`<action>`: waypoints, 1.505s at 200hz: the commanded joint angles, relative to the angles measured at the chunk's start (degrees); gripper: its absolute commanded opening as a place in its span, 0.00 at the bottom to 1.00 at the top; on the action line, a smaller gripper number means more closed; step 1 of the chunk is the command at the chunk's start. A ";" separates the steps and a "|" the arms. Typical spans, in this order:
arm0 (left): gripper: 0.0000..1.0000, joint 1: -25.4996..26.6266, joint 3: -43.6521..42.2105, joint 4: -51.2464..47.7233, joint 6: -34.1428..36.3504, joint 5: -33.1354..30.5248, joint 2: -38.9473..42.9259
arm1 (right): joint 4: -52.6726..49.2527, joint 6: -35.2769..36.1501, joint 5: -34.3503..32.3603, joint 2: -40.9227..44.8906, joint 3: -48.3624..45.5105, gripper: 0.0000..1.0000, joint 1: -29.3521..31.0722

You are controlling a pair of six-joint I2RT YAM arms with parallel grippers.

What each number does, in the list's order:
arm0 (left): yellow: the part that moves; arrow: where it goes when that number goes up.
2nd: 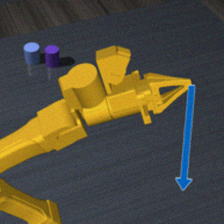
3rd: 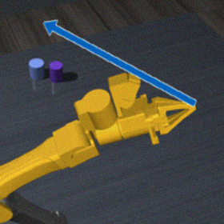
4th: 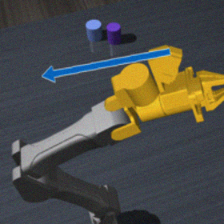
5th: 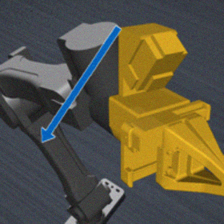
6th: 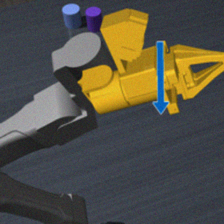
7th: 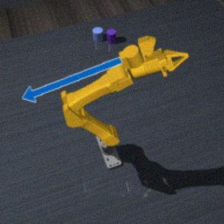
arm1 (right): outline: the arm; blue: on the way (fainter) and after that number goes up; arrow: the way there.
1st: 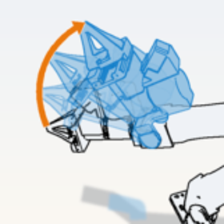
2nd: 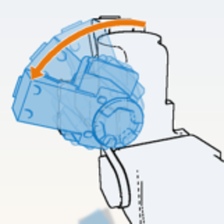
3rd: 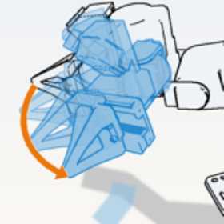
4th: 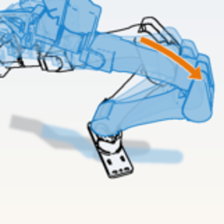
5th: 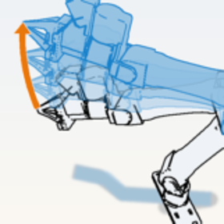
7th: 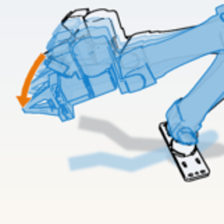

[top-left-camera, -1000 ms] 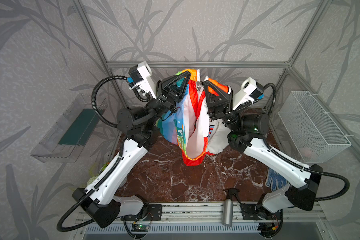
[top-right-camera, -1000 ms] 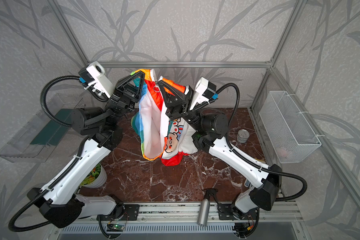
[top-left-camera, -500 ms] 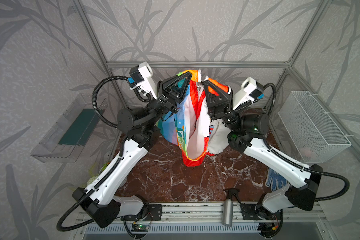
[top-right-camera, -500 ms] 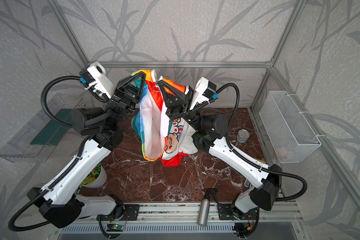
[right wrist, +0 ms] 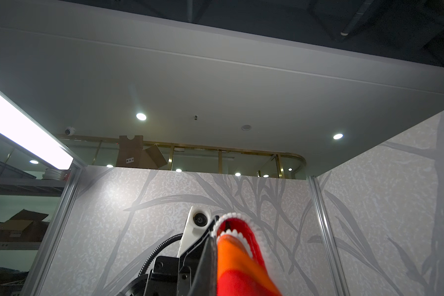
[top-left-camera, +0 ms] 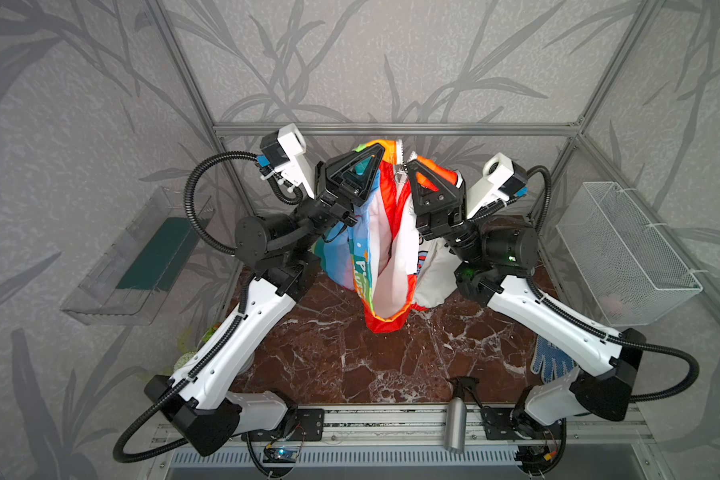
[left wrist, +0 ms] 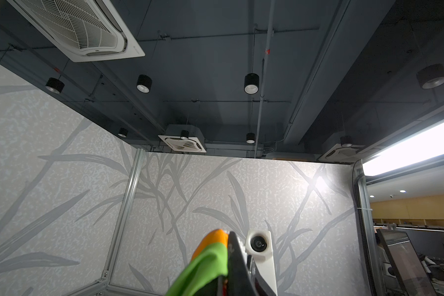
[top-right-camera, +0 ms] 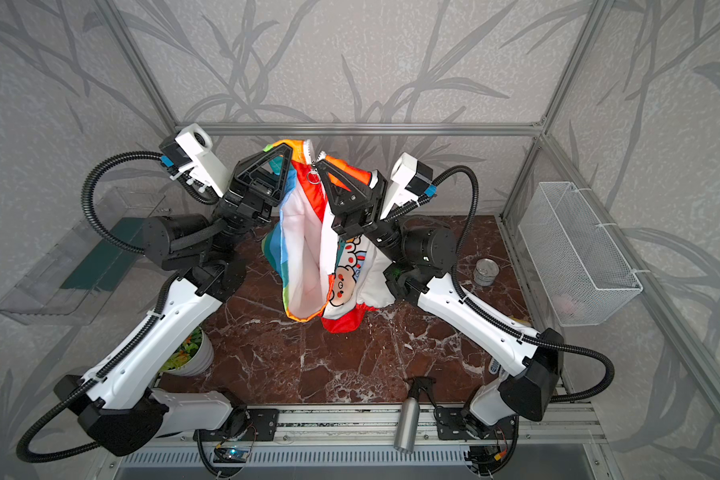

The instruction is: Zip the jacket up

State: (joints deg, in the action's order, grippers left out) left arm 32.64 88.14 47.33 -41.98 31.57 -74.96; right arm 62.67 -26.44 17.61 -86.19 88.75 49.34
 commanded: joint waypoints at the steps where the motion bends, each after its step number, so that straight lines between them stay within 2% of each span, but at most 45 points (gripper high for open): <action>1: 0.00 0.38 0.46 1.22 0.88 0.34 1.53 | 1.97 -0.46 -0.05 1.66 2.38 0.00 0.31; 55: 0.00 0.49 -0.24 0.59 1.42 0.16 1.90 | 1.41 -0.46 -0.46 2.13 1.95 0.00 0.32; 189: 0.00 0.77 0.34 -7.60 8.51 0.81 3.54 | -2.11 -2.71 -0.10 2.87 1.64 0.00 0.45; 301: 0.00 0.80 0.89 -12.23 13.96 0.56 5.41 | -6.52 -1.34 -2.05 5.49 -1.30 0.00 0.54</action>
State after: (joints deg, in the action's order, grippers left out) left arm 33.12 88.01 34.85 -30.26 31.59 -71.22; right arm 55.61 -28.58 16.49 -83.15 87.77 49.47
